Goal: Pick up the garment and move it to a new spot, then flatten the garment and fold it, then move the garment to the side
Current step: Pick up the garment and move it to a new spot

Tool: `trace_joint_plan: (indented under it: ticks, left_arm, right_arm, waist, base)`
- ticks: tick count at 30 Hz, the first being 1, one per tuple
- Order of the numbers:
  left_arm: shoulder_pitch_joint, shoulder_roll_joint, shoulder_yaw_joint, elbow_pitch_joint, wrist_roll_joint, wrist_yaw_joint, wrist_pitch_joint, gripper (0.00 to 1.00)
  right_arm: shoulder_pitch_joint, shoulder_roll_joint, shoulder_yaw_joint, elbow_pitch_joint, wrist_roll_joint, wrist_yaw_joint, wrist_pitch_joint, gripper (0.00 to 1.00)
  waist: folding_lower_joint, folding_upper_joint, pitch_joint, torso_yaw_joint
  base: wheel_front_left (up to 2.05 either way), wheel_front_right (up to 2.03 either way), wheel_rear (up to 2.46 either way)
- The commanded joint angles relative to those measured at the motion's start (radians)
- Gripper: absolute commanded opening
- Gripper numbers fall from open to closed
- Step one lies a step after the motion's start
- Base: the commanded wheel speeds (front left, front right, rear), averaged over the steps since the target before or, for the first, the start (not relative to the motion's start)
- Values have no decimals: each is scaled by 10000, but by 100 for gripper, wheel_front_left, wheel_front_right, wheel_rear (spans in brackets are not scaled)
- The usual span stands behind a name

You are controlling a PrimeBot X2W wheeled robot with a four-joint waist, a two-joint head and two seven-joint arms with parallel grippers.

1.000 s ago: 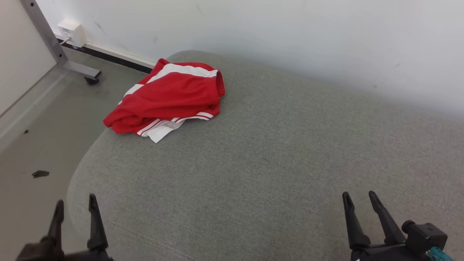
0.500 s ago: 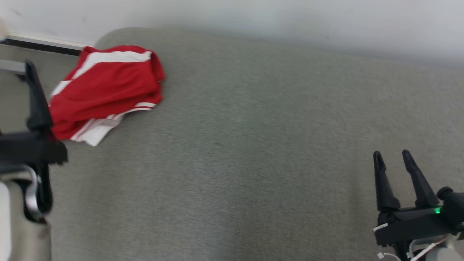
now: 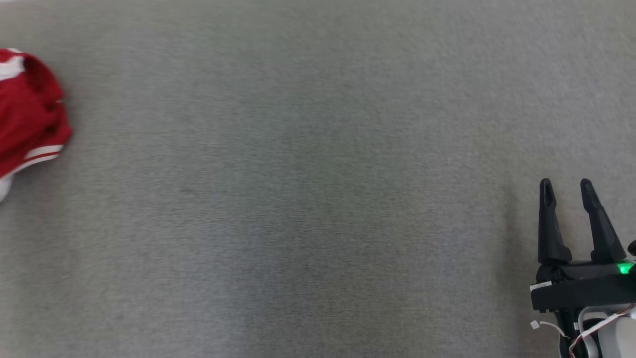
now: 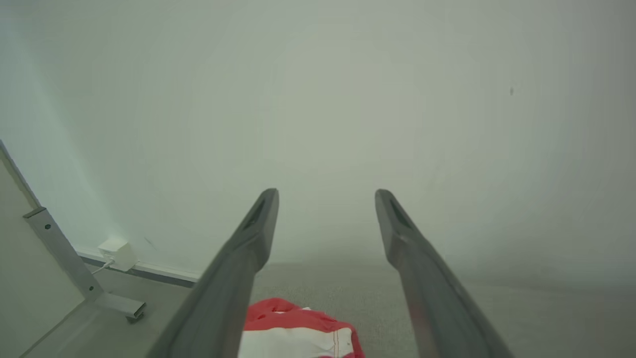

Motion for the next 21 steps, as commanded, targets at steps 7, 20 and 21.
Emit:
trace_joint_plan:
  ticks: [7,20,21]
  left_arm:
    - [-666,650,-155,1906,91,-232,722,100]
    - [-935,1120,-864,4169,297,-234,3515,100]
    - [-937,1169,-922,4245,341,-226,3642,100]
  right_arm:
    - [-268,-119,-28,139,145,-21,-183,100]
    - [-463,16,203,416,266,-21,-362,100]
    - [-484,28,238,444,292,-21,-377,100]
  waist:
    - [-4,-2,1054,-1131]
    - [-4,-2,1070,-1260]
    - [-4,-2,1055,-1281]
  base:
    - [0,0,0]
    - [0,0,0]
    - [0,0,0]
